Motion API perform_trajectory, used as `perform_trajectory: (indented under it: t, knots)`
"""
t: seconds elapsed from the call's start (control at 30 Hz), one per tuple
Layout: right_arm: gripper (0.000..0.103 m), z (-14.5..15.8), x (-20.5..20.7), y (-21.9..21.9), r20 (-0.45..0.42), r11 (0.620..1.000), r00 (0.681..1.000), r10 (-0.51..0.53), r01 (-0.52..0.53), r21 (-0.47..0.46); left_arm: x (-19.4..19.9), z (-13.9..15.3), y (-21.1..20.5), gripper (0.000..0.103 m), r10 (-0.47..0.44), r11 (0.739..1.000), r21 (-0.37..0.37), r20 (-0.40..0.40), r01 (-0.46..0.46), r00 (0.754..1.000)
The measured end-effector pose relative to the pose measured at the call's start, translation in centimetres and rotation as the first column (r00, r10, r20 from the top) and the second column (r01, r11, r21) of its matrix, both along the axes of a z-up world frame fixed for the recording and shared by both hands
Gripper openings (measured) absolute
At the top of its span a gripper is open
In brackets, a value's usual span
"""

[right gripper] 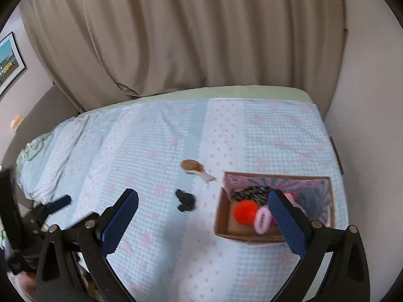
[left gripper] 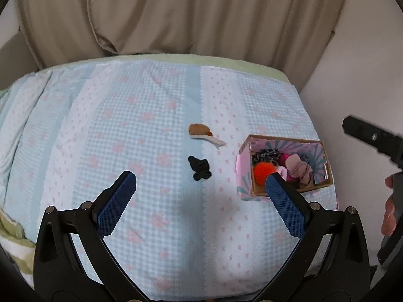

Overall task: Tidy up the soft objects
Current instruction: 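Lift both tools away from the box toward the brown plush and black item, then grasp the black item with the left gripper while the right grasps the brown plush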

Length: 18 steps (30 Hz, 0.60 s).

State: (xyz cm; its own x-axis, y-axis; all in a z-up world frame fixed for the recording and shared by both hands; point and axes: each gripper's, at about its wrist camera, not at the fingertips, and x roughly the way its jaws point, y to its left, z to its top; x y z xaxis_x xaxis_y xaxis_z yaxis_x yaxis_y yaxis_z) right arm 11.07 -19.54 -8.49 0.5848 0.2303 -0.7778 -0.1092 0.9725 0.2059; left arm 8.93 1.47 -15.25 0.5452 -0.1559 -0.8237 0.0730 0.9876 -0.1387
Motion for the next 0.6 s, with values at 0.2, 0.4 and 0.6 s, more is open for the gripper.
perform_trajectory:
  t: [0.2, 0.4, 0.6]
  knots:
    - [0.103, -1.5, 4.6, 1.9, -0.07, 0.997, 0.995, 0.075, -0.073, 0.031, 2.9, -2.7, 1.1, 0.103, 0.034, 0.997, -0.064, -0.057, -0.037, 0.998]
    - [0.103, -5.4, 11.0, 3.3, -0.166, 0.989, 0.976, 0.142, -0.135, 0.053, 6.2, -7.7, 0.9, 0.103, 0.061, 0.993, -0.088, -0.14, -0.074, 0.988]
    - [0.103, -11.0, 17.0, 4.1, -0.266, 0.982, 0.949, 0.17, -0.14, 0.128, 8.3, -14.1, 0.5, 0.102, 0.104, 0.978, -0.155, -0.216, -0.14, 0.971]
